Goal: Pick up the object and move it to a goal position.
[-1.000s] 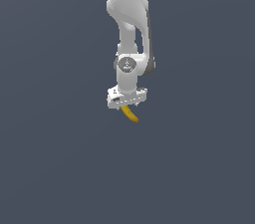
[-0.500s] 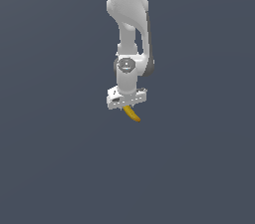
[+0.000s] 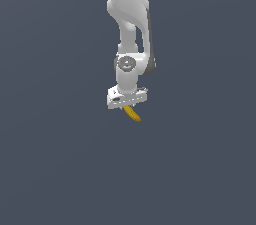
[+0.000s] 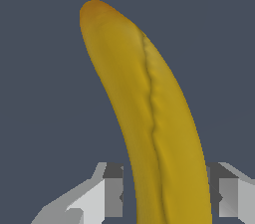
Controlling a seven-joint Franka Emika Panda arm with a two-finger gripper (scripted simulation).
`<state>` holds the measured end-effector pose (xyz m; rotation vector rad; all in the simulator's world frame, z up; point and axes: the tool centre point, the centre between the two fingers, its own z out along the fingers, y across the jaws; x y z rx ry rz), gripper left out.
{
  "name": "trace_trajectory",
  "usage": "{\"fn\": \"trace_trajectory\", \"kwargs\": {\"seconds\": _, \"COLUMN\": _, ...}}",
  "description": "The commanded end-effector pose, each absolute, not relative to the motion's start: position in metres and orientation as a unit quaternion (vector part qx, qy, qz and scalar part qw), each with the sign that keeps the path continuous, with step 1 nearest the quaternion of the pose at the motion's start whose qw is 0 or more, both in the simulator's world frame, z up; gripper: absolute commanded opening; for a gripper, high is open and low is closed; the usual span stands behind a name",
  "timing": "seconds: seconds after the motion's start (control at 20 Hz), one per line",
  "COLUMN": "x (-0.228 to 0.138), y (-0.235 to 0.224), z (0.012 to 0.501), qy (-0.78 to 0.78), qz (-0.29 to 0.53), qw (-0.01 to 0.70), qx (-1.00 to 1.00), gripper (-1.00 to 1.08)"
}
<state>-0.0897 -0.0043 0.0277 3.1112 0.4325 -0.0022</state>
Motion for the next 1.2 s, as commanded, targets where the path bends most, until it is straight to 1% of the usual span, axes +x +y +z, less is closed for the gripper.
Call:
{"fn": "trace_trajectory", "kwargs": {"seconds": 0.0, "x": -0.087, "y": -0.006, "z": 0.037, "qy": 0.138, "qz": 0.001, "qw": 0.000, "qx": 0.990, "gripper": -1.00}}
{"fn": "trace_trajectory", "kwargs": {"seconds": 0.2, "x": -0.083, "y": -0.010, "z": 0.059, "qy": 0.138, "qz": 0.001, "qw": 0.000, "qx": 0.990, "gripper": -1.00}}
{"fn": "trace_trajectory", "kwargs": {"seconds": 0.45, "x": -0.076, "y": -0.016, "z": 0.098, "qy": 0.138, "qz": 0.001, "qw": 0.000, "qx": 0.990, "gripper": -1.00}}
{"fn": "trace_trajectory", "kwargs": {"seconds": 1.15, "x": -0.050, "y": -0.040, "z": 0.238, "qy": 0.138, "qz": 0.001, "qw": 0.000, "qx": 0.990, "gripper": -1.00}}
